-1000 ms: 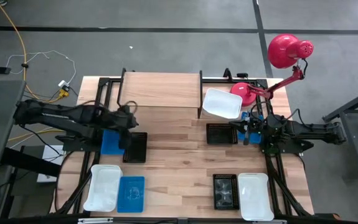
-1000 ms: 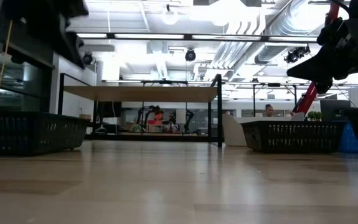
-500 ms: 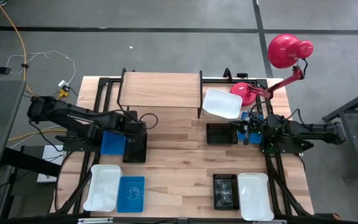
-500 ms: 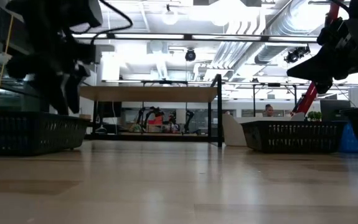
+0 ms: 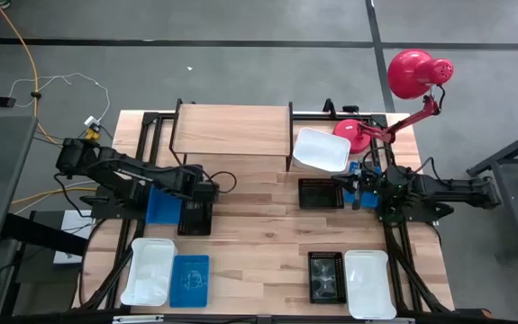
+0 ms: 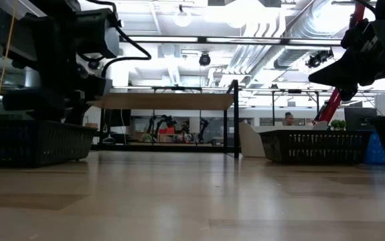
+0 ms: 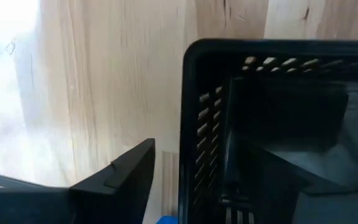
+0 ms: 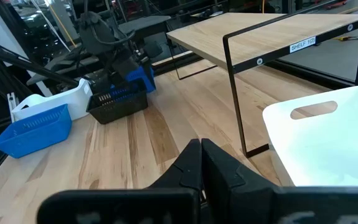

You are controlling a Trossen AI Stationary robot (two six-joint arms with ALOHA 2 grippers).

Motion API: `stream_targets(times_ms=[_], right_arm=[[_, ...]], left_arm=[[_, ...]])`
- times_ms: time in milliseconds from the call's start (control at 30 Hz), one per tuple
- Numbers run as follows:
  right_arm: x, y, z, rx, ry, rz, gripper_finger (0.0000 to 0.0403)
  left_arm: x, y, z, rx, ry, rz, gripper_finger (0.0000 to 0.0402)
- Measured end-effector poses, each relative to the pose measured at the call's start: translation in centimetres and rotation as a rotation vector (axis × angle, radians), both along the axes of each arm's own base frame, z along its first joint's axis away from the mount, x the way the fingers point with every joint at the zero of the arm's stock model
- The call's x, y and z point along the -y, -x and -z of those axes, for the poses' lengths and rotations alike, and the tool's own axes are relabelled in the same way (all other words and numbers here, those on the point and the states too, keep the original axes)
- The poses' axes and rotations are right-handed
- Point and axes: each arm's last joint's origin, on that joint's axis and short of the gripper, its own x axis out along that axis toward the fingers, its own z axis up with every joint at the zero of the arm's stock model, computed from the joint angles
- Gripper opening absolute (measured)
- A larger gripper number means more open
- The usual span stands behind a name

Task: Stack baskets on shelf by color
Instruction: Put the left black bin on the shelf

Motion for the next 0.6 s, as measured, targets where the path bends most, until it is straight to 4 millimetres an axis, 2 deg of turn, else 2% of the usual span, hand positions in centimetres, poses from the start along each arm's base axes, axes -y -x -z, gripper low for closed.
stream_targets(times_ms=[100, 267, 300, 467, 600], right_arm=[[0.0, 0.0, 0.0, 0.000, 0.000, 0.000, 0.0000], [0.0, 0.0, 0.0, 0.000, 0.000, 0.000, 0.0000], [0.0, 0.0, 0.0, 0.000, 0.000, 0.000, 0.0000], [0.0, 0.0, 0.0, 0.000, 0.000, 0.000, 0.0000], [0.0, 0.0, 0.0, 0.001, 0.000, 0.000, 0.0000]], left_arm=[[0.0, -0.1, -0.1, 0.006, -0.003, -0.009, 0.0153], [0.0, -0.7, -0.9, 0.028, -0.004, -0.015, 0.0031], [0.0, -0.8, -1.2, 0.032, -0.001, -0.015, 0.0017], [-0.1, -1.9, -3.6, 0.042, -0.005, 0.013, 0.0008], [-0.2, -3.3, -6.9, 0.084, -0.024, 0.046, 0.0002]])
